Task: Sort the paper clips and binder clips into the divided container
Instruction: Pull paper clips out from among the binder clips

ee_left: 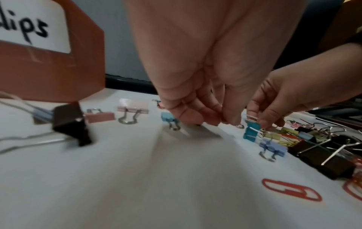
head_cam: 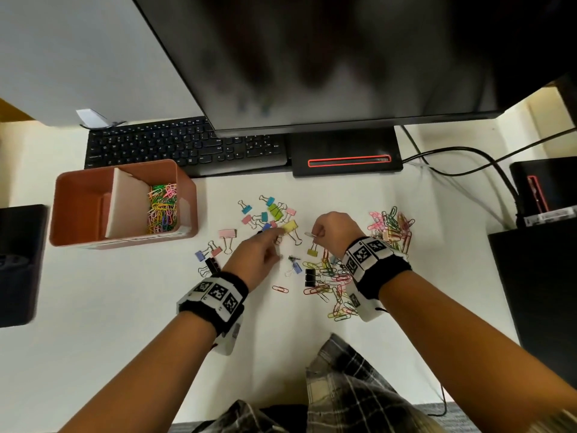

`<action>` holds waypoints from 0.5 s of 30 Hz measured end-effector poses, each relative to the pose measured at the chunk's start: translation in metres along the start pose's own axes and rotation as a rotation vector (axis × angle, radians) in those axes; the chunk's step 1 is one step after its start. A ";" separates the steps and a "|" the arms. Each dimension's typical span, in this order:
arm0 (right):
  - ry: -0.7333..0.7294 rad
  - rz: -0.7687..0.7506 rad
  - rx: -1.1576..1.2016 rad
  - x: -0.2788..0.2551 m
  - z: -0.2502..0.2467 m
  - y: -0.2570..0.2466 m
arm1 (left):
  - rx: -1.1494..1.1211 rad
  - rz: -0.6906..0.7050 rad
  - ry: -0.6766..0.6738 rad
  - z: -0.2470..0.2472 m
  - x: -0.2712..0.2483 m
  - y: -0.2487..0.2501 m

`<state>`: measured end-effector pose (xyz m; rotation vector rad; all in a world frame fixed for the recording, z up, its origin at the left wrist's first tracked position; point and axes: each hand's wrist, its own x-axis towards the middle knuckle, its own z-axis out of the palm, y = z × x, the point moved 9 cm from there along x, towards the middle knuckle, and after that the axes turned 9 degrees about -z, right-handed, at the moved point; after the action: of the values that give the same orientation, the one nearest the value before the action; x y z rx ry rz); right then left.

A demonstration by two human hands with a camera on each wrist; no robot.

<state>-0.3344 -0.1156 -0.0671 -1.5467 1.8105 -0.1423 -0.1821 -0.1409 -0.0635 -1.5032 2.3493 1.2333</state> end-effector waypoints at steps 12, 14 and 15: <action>0.005 -0.146 0.124 -0.031 0.013 -0.014 | 0.100 0.079 -0.103 0.045 -0.032 -0.011; -0.027 -0.167 0.033 -0.030 0.028 -0.019 | 0.106 0.084 -0.071 0.042 -0.029 -0.009; -0.029 -0.163 0.002 -0.028 0.033 -0.019 | 0.099 0.086 -0.060 0.040 -0.028 -0.008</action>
<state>-0.2999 -0.0840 -0.0682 -1.6852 1.6607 -0.1981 -0.1749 -0.0955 -0.0823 -1.3302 2.4210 1.1438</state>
